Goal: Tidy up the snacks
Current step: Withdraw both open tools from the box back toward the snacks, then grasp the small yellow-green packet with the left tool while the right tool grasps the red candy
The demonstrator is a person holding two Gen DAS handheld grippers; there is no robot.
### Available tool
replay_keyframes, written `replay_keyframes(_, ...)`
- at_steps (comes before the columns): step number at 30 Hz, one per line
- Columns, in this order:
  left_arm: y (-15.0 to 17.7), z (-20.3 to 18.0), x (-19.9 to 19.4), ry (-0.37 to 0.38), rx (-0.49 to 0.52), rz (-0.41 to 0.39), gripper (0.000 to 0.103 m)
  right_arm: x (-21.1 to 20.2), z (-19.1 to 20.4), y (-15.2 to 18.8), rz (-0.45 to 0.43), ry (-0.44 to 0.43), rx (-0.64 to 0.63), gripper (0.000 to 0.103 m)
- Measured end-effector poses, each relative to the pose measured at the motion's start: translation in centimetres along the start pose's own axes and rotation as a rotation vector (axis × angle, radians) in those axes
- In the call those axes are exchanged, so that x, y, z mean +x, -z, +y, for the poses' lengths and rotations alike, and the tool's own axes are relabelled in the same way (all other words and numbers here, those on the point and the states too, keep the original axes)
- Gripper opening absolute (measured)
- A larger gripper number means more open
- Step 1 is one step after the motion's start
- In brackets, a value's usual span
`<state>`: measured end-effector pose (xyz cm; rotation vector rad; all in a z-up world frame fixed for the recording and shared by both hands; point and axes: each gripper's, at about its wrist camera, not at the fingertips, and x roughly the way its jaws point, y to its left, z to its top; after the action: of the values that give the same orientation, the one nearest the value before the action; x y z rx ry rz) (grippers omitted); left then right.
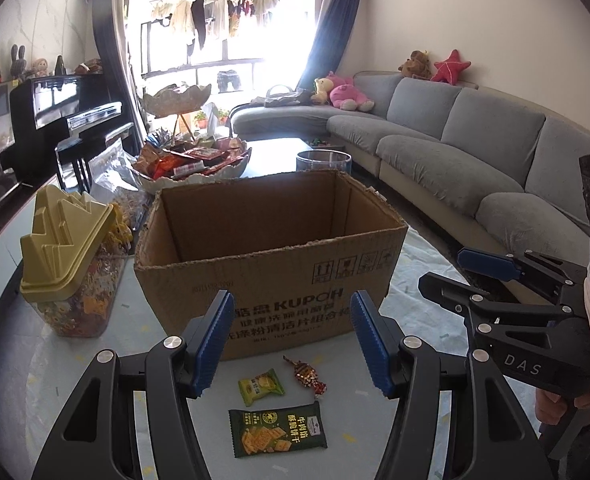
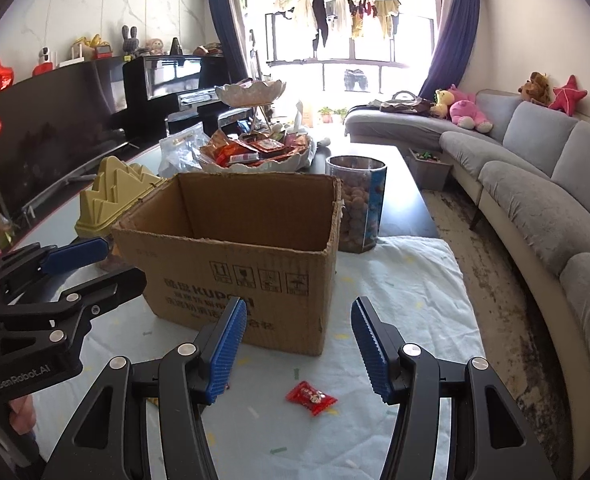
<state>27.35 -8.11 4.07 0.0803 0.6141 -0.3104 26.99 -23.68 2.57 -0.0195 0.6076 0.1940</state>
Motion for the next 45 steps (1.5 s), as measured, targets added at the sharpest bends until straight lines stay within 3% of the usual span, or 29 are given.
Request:
replay_keyframes(21,6.2,2.5,4.7,-0.031,-0.094,0.179,0.059,5.9,-0.2,5.5,0.241,0.026,0.08,0.056)
replay_keyframes(25,6.9,2.9,5.9,-0.035,-0.101,0.205,0.059,7.2,-0.8,6.8,0.274,0.063,0.13,0.056)
replay_keyframes(42,8.4,4.7,10.4,-0.02,-0.117,0.285,0.059,9.4,-0.6,8.1,0.328,0.095,0.122,0.056)
replay_keyframes(45,8.5,4.9,11.0,-0.017,-0.12,0.294,0.053,9.8,-0.6,8.2,0.339,0.096,0.123,0.056)
